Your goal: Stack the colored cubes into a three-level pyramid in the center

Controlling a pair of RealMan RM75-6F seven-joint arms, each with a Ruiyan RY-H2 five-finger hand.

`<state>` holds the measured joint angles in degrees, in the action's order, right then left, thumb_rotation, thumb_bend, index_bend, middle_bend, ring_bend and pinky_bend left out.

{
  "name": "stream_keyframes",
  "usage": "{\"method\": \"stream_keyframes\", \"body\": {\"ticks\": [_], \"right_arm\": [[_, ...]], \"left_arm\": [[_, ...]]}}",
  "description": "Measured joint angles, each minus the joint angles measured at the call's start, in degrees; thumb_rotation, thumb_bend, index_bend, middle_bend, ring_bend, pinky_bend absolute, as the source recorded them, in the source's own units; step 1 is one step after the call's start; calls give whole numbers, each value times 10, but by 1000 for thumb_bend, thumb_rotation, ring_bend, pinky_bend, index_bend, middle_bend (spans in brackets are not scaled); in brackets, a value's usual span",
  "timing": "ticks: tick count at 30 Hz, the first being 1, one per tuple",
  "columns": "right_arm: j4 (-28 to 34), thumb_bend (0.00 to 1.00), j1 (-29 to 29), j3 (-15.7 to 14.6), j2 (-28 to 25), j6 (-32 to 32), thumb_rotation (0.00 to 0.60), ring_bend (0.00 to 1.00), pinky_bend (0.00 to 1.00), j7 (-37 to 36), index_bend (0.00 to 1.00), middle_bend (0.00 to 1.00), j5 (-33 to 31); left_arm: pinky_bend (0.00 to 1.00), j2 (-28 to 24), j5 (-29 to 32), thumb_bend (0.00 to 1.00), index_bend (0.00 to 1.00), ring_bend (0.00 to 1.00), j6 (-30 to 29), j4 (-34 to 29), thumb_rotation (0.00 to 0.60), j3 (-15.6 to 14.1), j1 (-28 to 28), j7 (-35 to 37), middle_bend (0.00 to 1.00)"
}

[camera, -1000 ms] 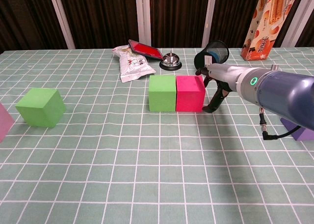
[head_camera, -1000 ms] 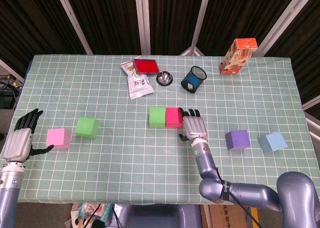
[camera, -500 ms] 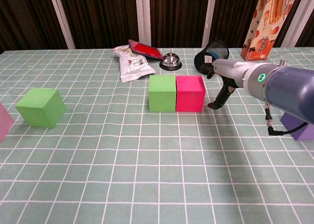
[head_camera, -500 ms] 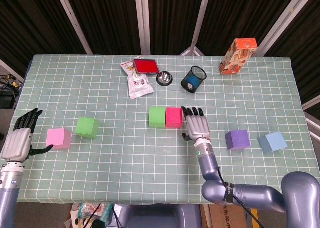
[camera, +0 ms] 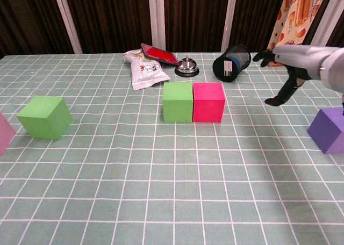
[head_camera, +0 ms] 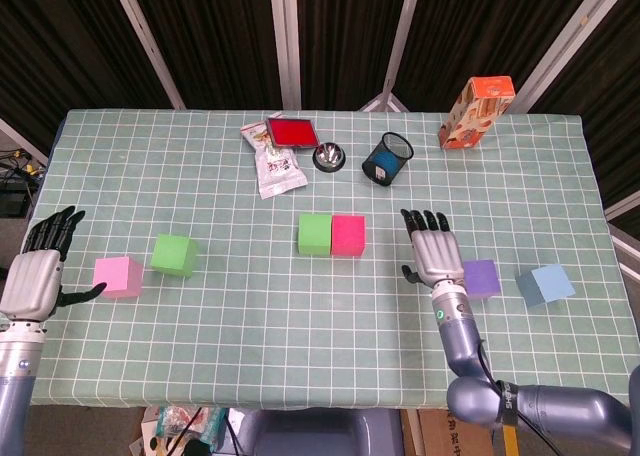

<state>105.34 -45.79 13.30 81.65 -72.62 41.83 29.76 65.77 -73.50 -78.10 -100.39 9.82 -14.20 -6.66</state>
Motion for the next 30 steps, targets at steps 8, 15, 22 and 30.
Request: {"method": "stream_keyframes", "body": {"ticks": [8,15,22,30], "right_arm": [[49,336,40,-36,-57,-21,600,0,0,-8,0,55,26],[53,336,65,-65,-77,-21,600,0,0,-17,0,52,45],[28,335,75,-84,-98,6,600,0,0,-16,0,49,45],[15,336,79,-98,-116,37,600,0,0,-8,0,38,26]], "left_arm": [[11,-41,5,77,0,0,-12,-64,600,13,-1,-28,0],[11,-58,5,77,0,0,-20,-91,600,13,2,-36,0],[11,-56,2,77,0,0,-21,-93,600,9,1,-39,0],[11,-53,5,77,0,0,-23,-91,600,8,1,-37,0]]}}
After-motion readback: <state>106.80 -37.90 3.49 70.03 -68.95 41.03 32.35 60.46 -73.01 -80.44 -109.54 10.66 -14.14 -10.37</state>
